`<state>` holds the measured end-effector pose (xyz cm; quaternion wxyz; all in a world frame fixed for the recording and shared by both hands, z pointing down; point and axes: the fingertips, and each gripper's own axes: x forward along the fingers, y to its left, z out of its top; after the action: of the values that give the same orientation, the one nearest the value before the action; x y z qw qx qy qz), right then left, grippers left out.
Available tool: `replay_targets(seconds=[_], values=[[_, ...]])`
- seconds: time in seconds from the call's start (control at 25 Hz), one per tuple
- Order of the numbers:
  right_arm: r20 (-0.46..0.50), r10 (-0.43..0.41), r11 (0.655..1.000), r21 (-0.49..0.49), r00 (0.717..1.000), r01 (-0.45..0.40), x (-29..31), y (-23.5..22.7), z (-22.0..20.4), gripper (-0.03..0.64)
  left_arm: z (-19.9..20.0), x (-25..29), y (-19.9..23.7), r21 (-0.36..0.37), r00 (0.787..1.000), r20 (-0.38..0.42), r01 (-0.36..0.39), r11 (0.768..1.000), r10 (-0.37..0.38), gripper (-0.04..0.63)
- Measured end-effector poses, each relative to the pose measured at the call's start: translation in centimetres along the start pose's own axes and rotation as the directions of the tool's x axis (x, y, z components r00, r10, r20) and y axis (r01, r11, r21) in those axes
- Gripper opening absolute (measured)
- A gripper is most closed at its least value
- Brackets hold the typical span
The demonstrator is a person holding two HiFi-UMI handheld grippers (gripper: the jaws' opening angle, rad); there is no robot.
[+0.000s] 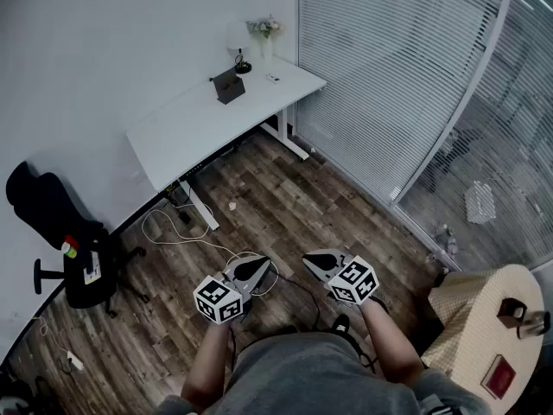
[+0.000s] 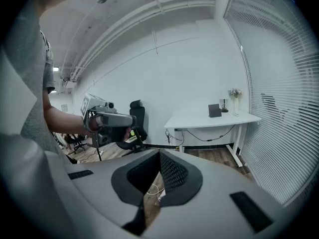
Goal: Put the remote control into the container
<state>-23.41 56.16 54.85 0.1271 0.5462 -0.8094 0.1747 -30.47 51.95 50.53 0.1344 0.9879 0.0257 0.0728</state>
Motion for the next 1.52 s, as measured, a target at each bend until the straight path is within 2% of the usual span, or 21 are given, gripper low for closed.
replay_targets(seconds=[0.44, 0.64, 0.96, 1.32, 1.52], values=[[-0.009, 0.020, 1.000, -0.002, 1.000, -0.020, -0.9, -1.3, -0.2, 0.016, 0.4, 1.2, -0.7, 0.000, 1.000, 0.002, -0.023, 1.000, 0.023, -0.002], [0.026, 0.045, 0.999, 0.023, 0.999, -0.045, -1.3, -2.2, 0.1, 0.017, 0.2, 1.9, -0.6, -0.008, 0.998, -0.002, -0.056, 0.998, 0.056, -0.002], [0.031, 0.104, 0.994, 0.008, 0.994, -0.105, -3.2, -4.7, -0.1, 0.017, 0.4, 4.7, -1.6, -0.007, 0.993, 0.000, -0.118, 0.993, 0.118, -0.002], [-0.012, 0.186, 0.982, -0.026, 0.982, -0.187, -7.8, -8.3, -2.5, 0.017, 0.0, 9.9, -4.9, -0.025, 0.978, 0.027, -0.204, 0.979, 0.205, -0.002], [-0.045, 0.211, 0.977, -0.029, 0.976, -0.213, -10.1, -10.6, -4.2, 0.017, -0.4, 12.8, -7.3, -0.027, 0.973, 0.036, -0.225, 0.974, 0.226, -0.002]])
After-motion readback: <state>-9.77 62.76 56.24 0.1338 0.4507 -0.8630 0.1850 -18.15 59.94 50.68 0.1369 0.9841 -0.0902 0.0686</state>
